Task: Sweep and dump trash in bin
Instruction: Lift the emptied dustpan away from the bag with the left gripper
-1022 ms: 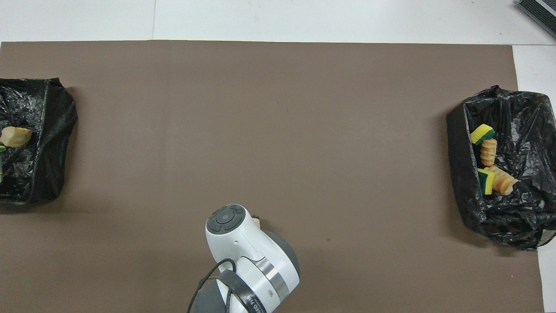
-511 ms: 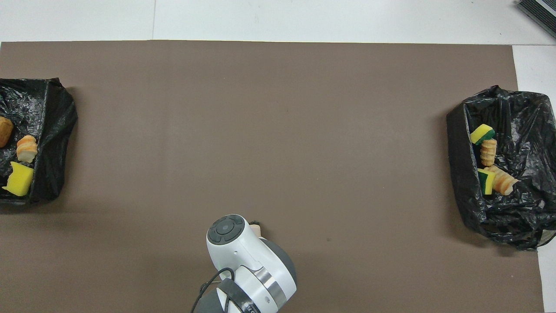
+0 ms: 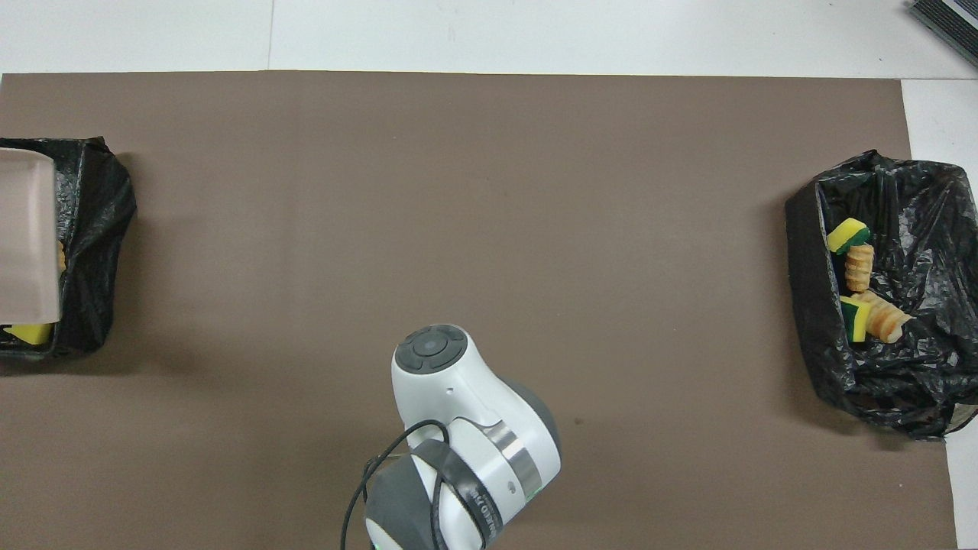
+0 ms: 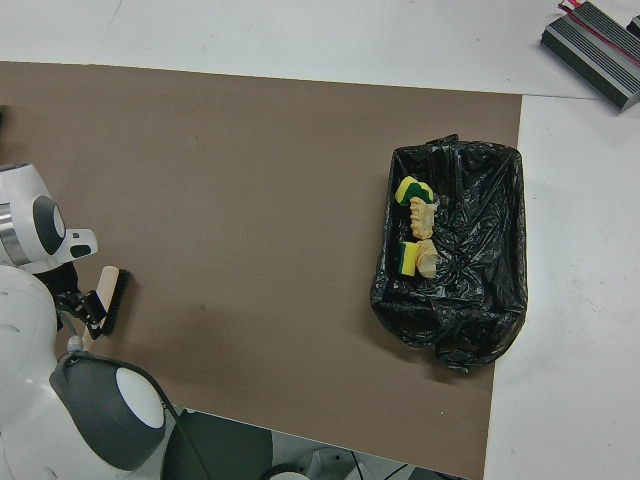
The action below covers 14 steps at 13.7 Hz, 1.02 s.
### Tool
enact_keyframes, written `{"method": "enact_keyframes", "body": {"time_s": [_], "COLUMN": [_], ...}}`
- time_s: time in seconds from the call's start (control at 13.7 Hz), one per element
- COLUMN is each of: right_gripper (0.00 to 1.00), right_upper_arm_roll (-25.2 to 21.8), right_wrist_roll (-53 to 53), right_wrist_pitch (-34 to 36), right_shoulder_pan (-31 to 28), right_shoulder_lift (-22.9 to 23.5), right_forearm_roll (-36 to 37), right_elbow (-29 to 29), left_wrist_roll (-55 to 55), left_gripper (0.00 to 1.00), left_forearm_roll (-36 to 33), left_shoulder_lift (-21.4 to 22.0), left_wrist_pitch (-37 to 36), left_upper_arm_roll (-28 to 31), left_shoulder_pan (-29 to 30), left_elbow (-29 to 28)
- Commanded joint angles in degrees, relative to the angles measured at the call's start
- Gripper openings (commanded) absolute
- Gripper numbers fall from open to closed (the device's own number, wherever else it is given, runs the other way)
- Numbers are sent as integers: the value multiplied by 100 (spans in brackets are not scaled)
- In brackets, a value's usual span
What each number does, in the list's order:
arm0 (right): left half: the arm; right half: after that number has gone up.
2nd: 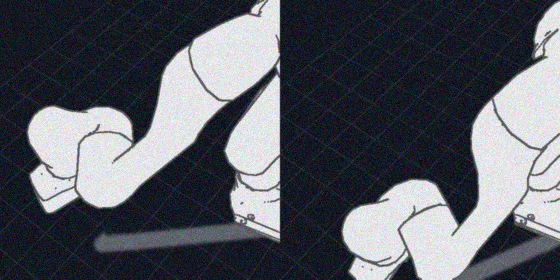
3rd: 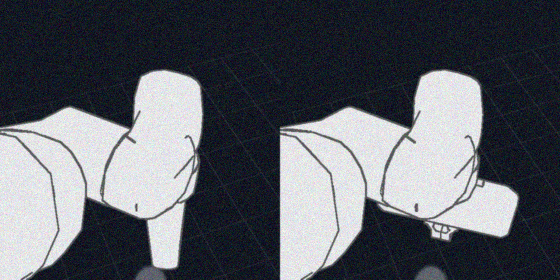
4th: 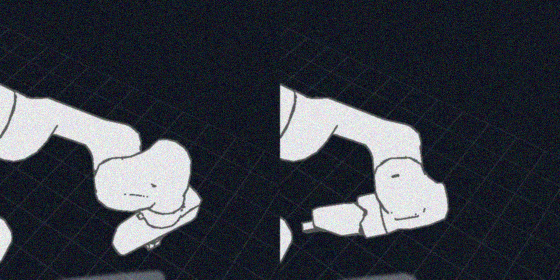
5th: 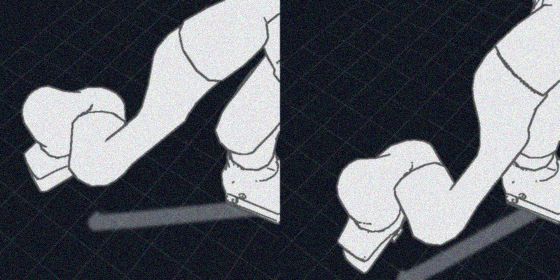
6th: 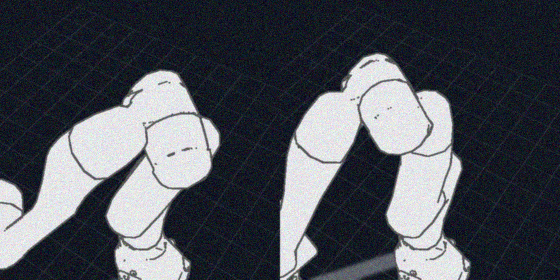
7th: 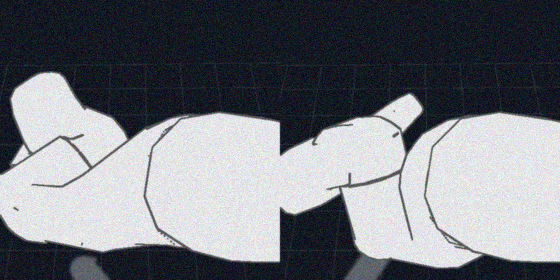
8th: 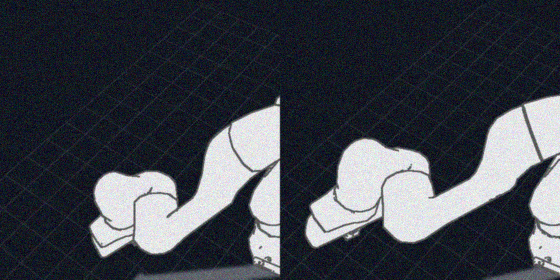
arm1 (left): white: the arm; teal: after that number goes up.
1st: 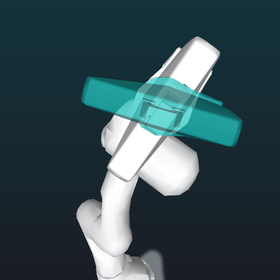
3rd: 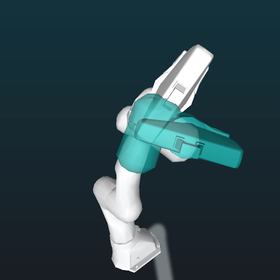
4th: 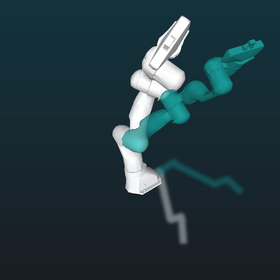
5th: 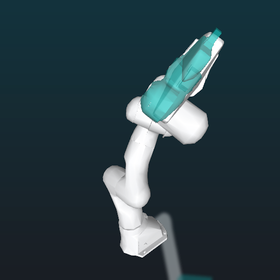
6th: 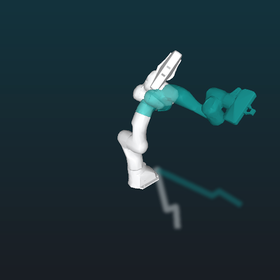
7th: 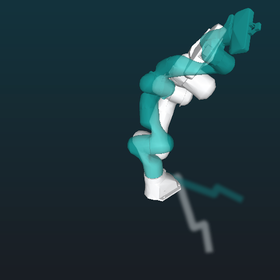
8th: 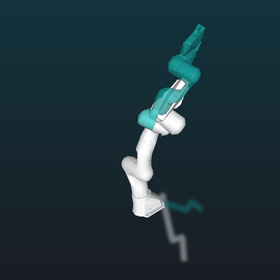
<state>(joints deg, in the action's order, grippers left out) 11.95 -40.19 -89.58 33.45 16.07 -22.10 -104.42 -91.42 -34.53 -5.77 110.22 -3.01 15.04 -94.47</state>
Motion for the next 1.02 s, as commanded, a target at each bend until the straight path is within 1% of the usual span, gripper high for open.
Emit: {"method": "enact_keyframes", "body": {"time_s": [0.0,0.07,0.15,0.22,0.37,0.44,0.51,0.58,0.73,0.8,0.88,0.95], "right_gripper": [100,100,100,100,100,100,100,100,100,100,100,100], "right_upper_arm_roll": [36,27,27,27,10,27,18,1,1,1,1,1], "right_wrist_roll": [257,353,554,817,1284,1468,1705,2012,2400,2628,2944,3295], "right_wrist_pitch": [160,169,186,186,195,230,309,466,817,985,1099,1170], "right_shoulder_pan": [-425,-575,-768,-970,-1348,-1611,-1831,-1981,-2315,-2465,-2605,-2746], "right_shoulder_lift": [-51,-86,-139,-200,-332,-402,-429,-464,-473,-473,-473,-508], "right_forearm_roll": [126,153,223,328,565,618,654,750,987,1153,1364,1566], "right_elbow": [193,263,273,273,360,413,501,667,1053,1168,1230,1301], "left_wrist_roll": [990,1578,2332,2975,4510,5633,6523,7176,7873,8416,9152,9717], "left_gripper": [0,0,0,0,0,0,0,0,0,0,0,0], "left_forearm_roll": [383,655,1067,1332,1396,1509,1771,2113,2493,2686,3019,3266], "left_shoulder_lift": [252,252,252,234,68,-98,-152,-196,-231,-319,-415,-468], "left_wrist_pitch": [-219,-229,-185,-141,-10,130,219,228,220,237,307,490], "left_upper_arm_roll": [81,81,81,72,81,72,72,72,72,72,81,81], "left_shoulder_pan": [-597,-782,-871,-1098,-1818,-2152,-2416,-2636,-3154,-3461,-3717,-3902], "left_elbow": [-624,-799,-1010,-1238,-1486,-1574,-1644,-1662,-1663,-1645,-1602,-1601]}}
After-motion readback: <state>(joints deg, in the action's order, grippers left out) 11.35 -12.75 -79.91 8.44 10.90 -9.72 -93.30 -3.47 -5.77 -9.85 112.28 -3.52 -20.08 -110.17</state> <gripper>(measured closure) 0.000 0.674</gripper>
